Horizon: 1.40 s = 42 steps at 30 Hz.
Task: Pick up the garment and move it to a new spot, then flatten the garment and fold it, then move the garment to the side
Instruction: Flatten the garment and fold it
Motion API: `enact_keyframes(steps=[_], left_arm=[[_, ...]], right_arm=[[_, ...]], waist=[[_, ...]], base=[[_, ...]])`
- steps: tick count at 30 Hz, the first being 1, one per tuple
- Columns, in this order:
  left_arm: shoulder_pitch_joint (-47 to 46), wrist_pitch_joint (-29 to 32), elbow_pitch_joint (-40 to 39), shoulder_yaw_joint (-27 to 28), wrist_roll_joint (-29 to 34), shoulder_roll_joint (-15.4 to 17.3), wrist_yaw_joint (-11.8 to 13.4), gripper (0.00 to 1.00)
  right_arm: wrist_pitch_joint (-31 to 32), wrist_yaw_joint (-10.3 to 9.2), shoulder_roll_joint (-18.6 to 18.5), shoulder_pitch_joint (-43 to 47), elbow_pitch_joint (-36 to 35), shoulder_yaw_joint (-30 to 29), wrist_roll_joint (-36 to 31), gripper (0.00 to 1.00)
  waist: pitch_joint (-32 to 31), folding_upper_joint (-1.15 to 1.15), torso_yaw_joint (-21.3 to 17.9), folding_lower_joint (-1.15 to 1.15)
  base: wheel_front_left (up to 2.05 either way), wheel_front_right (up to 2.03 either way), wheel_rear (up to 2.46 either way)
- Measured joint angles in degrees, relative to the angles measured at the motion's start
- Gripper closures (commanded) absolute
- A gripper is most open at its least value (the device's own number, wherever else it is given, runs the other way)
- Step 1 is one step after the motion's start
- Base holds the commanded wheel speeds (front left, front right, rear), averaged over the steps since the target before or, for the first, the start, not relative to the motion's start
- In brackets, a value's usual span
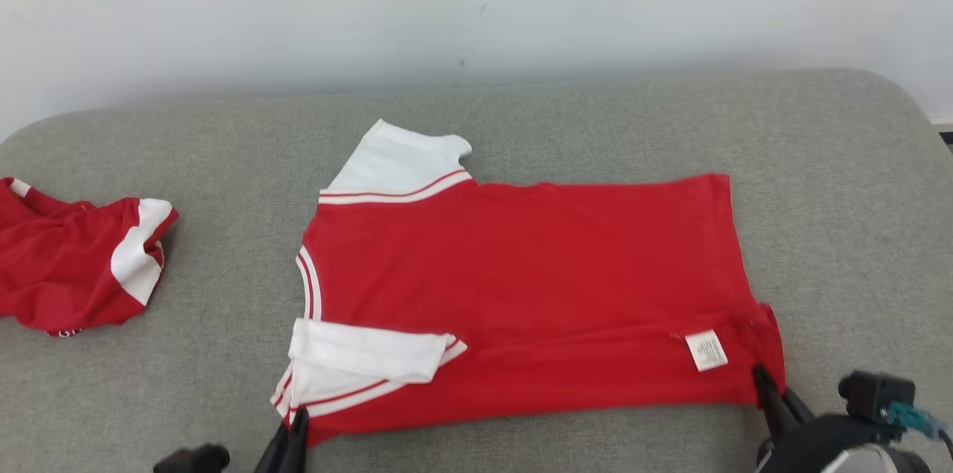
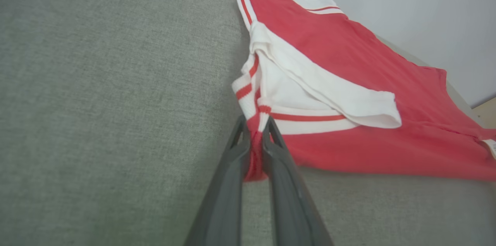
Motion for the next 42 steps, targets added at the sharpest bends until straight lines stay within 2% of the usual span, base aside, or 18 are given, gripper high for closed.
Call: enact_keyframes(steps=[8,9,10,14,27,38,42], left_arm=[[6.45,0.0,-5.9,1.38,0.2,-1.83,1.78,1.0],[6.73,0.0,-5.91,1.19,0.99,-1.83,1.97,0.59],[6.78,0.0,-6.05,1.14,1.69,-1.82,2.25,0.0],[6.74,-0.07,-7.78,2.4,3.22,-2.13,2.64,0.0],[6.66,-0.13,-18.19,12.27,13.61,-3.66,2.49,0.0],[5.55,-0.13,-20.79,16.77,20.69,-2.76,1.75,0.0],[6.46,-0.13,-21.51,17.36,21.42,-2.61,1.63,0.0]], right_arm=[[3.33,0.01,-1.11,6.5,-6.82,-1.96,0.91,1.0],[3.37,0.0,-0.81,6.64,-7.23,-2.44,0.85,0.51],[3.43,0.0,-0.3,6.71,-7.64,-2.9,0.87,0.0],[1.98,0.0,1.41,7.31,-9.14,-4.68,0.04,0.0],[-7.62,0.0,4.15,7.2,-19.17,-6.6,-10.47,0.0],[-9.23,0.0,7.86,11.61,-27.71,-8.68,-18.11,0.0],[-9.26,0.01,8.32,14.07,-30.07,-9.07,-19.85,0.0]], waist=[[-0.22,0.0,-1.34,0.0],[-0.18,0.0,-1.5,0.0],[-0.16,0.0,-1.63,0.0],[-0.58,0.0,-1.76,0.0],[-3.25,0.0,-2.07,0.01],[-4.64,0.0,-0.93,0.01],[-4.98,0.0,-0.54,0.01]], base=[[0.0,0.0,0.0],[0.0,0.0,0.0],[0.0,0.0,0.0],[0.0,0.0,0.0],[0.0,0.0,0.0],[0.0,0.0,0.0],[0.0,0.0,0.0]])
